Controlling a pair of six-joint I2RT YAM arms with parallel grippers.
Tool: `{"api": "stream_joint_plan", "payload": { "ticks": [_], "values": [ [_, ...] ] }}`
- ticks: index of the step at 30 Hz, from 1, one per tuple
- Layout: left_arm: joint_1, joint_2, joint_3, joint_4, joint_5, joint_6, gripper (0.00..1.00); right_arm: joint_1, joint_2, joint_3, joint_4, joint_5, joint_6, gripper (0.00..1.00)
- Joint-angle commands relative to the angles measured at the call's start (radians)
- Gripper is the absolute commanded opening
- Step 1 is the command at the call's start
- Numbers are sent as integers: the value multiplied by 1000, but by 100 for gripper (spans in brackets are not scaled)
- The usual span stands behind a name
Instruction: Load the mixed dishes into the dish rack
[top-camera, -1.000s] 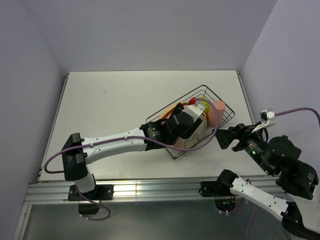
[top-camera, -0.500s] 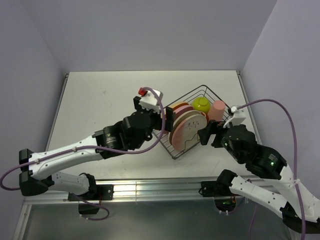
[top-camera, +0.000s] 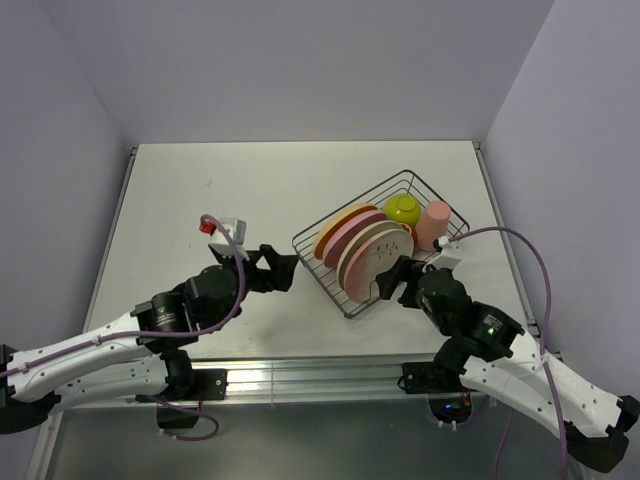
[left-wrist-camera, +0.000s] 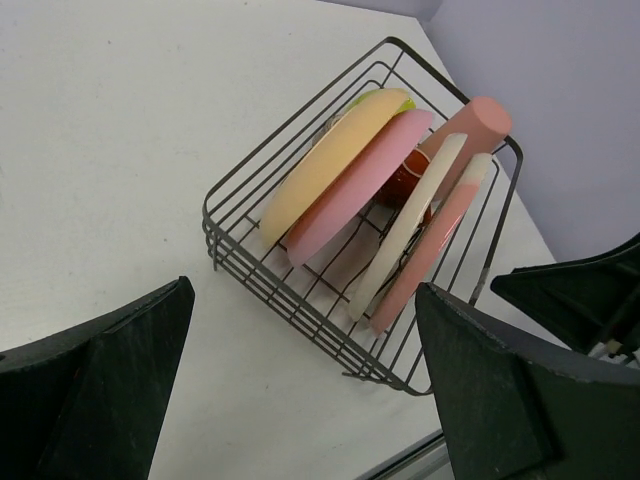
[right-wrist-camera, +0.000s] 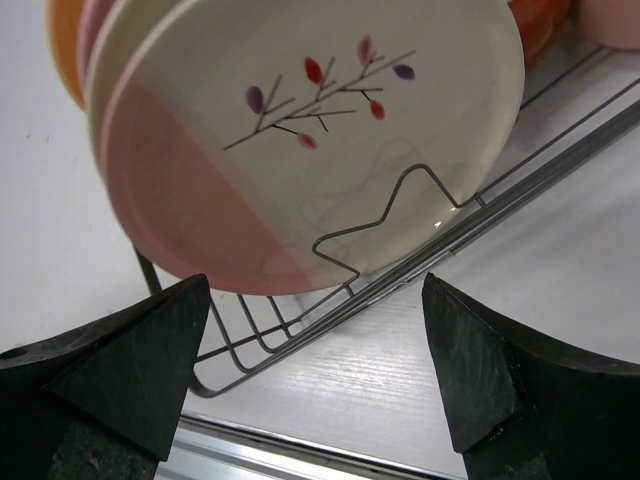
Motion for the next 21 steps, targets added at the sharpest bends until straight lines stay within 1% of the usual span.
{"api": "stream_joint_plan", "payload": {
  "ticks": [1,6,9,19,21],
  "values": [
    [15,-100,-73,11,16,-107,99,-2,-4,-46,102,44,88,94],
    [20,-176,-176,-9,44,-192,99,-2,-21,-121,134,37,125,94],
    [20,-208,-221,-15,71,-221,99,-2,-64,-153,147,41,137,94],
    [20,-340,-320,-30,84,-287,99,-2,-332,-288,200,-5,150,94],
    [20,-363,-336,-27,85,-296,99,-2,-364,-316,216,-18,146,94]
  ]
}}
